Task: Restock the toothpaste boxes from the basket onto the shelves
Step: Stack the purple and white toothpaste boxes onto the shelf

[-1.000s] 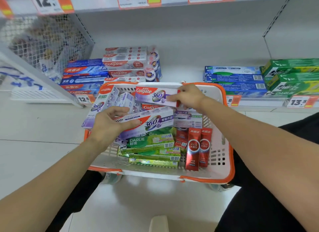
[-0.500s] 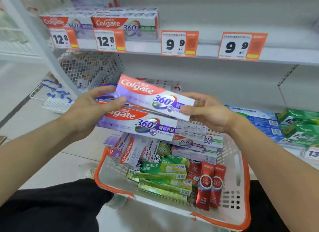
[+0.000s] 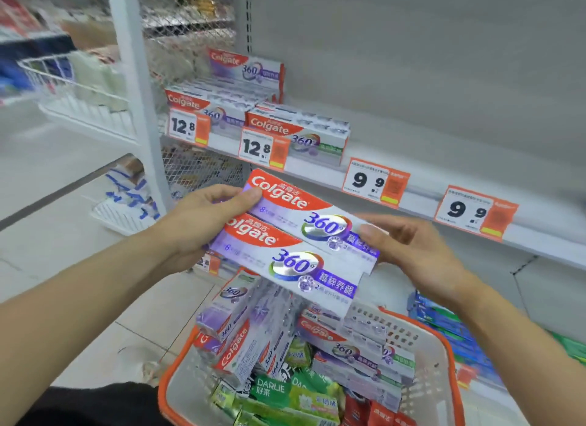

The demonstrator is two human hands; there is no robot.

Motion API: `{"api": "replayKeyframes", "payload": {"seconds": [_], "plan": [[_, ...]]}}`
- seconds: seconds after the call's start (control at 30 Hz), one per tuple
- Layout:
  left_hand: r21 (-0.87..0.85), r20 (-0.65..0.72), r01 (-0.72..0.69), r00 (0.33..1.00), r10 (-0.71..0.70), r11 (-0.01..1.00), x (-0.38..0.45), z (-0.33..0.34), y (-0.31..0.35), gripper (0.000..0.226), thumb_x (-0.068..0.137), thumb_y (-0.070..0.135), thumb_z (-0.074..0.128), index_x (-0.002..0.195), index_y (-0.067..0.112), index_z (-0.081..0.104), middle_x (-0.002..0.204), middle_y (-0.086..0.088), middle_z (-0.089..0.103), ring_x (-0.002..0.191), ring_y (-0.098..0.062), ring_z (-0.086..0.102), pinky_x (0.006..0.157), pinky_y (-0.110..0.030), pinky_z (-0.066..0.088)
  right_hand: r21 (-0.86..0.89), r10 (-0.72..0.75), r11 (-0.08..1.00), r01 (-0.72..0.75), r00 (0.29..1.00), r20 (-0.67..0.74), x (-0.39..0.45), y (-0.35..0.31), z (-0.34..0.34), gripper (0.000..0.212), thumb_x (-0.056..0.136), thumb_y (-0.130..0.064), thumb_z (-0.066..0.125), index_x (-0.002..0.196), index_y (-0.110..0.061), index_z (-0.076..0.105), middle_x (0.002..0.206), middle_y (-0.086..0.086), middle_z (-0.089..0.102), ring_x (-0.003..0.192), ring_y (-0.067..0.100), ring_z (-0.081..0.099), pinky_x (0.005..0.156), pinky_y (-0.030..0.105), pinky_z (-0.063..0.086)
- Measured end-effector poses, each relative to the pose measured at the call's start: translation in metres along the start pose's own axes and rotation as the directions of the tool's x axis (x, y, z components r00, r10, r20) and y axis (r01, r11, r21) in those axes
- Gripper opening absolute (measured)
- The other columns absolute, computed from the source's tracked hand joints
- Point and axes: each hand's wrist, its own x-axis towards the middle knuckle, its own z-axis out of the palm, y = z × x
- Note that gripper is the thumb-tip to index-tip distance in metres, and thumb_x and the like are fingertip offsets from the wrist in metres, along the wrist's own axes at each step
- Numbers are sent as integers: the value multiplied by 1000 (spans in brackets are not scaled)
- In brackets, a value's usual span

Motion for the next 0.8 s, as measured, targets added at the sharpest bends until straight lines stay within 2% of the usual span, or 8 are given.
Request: {"api": "replayKeyframes", "payload": {"seconds": [0.07,0.13,0.2,0.27,0.4,0.57,0.67,0.8], "plan": [[-49,-64,-40,997,37,998,6,-2,2,61,65,40,80,112,3,68,97,-19,76,68,-23,73,60,-32,61,-95,-117,990,107,988,-103,17,-23,0,30,79,-36,69,106,-26,75,87,12,77,68,19,62,66,31,55],[-45,-133,-73,989,66,996,14,-5,1,64,59,47,85,106,5,70,88,-14,76,69,-25,72,69,-37,62,-220,-225,959,181,955,-194,42,-41,-8,31,78,-43,70,106,-31,73,85,10,77,64,12,60,66,27,53],[-18,-194,-103,976,98,994,21,-8,-1,65,50,59,92,92,12,75,87,-13,76,81,-31,73,85,-48,60,-328,-326,916,230,905,-275,71,-57,-22,36,82,-53,73,112,-33,71,87,4,76,67,7,59,70,29,53],[11,-231,-132,964,131,991,27,-9,-3,73,38,69,88,84,14,76,91,-14,76,92,-37,72,93,-56,55,-385,-384,890,242,855,-349,98,-74,-35,45,82,-53,72,117,-26,72,85,12,73,64,10,56,73,38,54],[19,-259,-162,952,161,987,28,-4,0,56,55,59,87,86,14,74,89,-14,76,86,-36,73,90,-52,57,-430,-396,875,220,838,-376,144,-97,-47,41,89,-29,75,126,-14,68,88,8,70,66,10,56,79,41,55],[36,-328,-214,920,213,976,33,-8,4,24,79,32,82,82,11,70,84,-15,74,74,-26,68,74,-37,53,-442,-396,865,239,865,-309,186,-108,-19,39,89,-27,75,125,-13,68,106,13,73,73,12,63,62,15,50],[58,-376,-256,890,258,965,33,-20,6,16,79,25,82,77,13,71,79,-13,73,75,-29,69,71,-33,52,-494,-426,829,263,869,-253,214,-119,7,41,89,-31,74,126,-15,68,108,8,74,88,21,71,73,21,57],[3,-443,-269,863,243,963,35,-39,10,19,78,28,83,71,15,71,76,-12,73,73,-27,69,75,-38,53,-528,-431,812,248,865,-257,262,-128,34,42,87,-41,74,123,-19,71,100,2,72,88,18,67,86,34,57]]}}
